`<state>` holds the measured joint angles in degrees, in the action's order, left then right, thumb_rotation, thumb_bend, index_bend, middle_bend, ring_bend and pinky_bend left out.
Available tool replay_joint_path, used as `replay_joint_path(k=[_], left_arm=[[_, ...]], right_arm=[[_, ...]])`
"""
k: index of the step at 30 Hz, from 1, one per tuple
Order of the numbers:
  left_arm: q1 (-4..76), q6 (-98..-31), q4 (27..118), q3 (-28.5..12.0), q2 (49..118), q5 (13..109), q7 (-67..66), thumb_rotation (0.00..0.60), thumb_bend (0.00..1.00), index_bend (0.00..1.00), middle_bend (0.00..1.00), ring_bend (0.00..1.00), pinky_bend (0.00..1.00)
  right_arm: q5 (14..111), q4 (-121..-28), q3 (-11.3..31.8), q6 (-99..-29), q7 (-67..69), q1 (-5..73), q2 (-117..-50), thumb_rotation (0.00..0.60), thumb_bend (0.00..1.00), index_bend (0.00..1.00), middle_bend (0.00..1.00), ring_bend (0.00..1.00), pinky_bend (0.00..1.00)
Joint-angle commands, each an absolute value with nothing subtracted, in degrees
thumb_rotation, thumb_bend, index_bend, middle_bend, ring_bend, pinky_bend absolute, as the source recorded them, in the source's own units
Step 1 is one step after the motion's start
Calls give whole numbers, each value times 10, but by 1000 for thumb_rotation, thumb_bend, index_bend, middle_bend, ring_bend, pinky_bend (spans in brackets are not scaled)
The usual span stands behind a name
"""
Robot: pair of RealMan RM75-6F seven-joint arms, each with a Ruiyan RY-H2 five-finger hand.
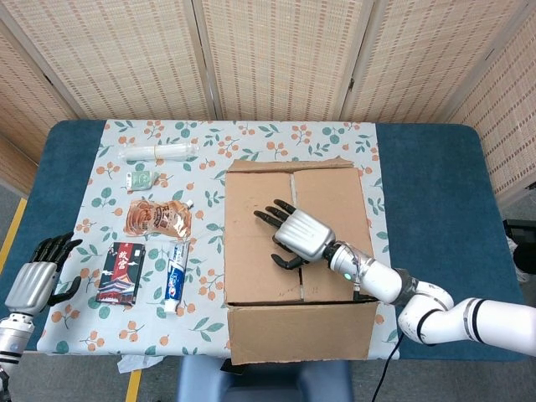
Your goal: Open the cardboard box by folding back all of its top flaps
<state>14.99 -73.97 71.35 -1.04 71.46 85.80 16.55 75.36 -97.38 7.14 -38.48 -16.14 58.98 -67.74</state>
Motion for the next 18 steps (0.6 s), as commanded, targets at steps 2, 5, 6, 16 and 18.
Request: replay_joint_path(k=[2,5,6,16,18], left_arm=[[150,-740,713,-11,715,857,164,600,501,133,81,4,0],[150,-737,712,-11,716,856,163,600,502,129,81,4,0],[150,-736,711,-11,716,855,162,600,502,127,81,4,0],[151,-732,712,-11,719,852,150,600,577,105,81,4,0],[151,-734,712,-12,719,852,150,600,580,104,81,4,0]], right_arm=[[755,-973,68,-383,-161,589,-673,155,584,582,0,0,0],[752,-978,63,-380,-163,586,-663,156,584,581,0,0,0],[750,-980,62,-380,-164,585,-660,155,583,582,0,0,0],[743,-1012,59,-404,-184,568,-625,155,583,582,0,0,0],[741,-1021,59,-409,-188,564,-616,154,583,582,0,0,0]])
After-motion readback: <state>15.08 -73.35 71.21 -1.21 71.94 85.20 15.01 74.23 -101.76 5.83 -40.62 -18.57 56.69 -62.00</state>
